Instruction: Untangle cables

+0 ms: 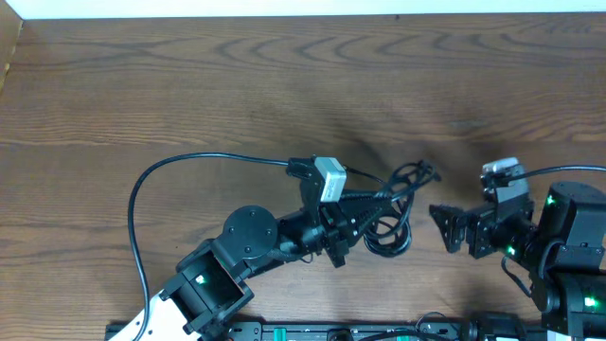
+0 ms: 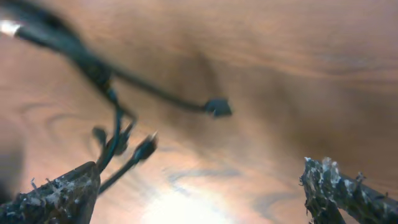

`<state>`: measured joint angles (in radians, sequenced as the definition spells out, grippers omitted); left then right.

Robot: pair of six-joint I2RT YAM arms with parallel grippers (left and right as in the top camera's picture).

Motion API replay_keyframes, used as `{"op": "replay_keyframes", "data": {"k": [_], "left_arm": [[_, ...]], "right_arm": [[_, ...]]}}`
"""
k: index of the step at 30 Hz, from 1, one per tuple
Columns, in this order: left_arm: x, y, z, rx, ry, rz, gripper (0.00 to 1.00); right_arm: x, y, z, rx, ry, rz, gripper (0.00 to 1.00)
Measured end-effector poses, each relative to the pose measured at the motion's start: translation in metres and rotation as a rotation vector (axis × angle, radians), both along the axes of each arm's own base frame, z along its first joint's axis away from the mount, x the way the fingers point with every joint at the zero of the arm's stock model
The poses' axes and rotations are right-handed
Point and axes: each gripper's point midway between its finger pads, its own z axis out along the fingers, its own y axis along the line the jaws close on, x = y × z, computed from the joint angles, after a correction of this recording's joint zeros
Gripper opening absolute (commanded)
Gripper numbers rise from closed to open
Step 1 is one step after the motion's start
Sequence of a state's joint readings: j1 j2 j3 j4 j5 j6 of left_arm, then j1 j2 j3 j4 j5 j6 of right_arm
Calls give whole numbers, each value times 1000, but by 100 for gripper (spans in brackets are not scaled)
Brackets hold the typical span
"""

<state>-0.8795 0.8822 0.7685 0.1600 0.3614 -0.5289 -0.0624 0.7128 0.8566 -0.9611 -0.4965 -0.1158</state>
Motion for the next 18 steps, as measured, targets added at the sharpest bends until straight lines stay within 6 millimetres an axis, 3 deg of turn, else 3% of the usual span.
{"op": "replay_keyframes", "data": {"k": [8,13,18], "left_arm": [[21,13,-2,13,-8,81,8],[8,8,-5,68,-114,-10,7],[-3,6,-20,160,-208,-87,8]], "right_arm": [[-25,38,10,102,-40,272,99],[-36,57,28,146,-163,458,99],[-31,65,48,144,-309,550,99]]}}
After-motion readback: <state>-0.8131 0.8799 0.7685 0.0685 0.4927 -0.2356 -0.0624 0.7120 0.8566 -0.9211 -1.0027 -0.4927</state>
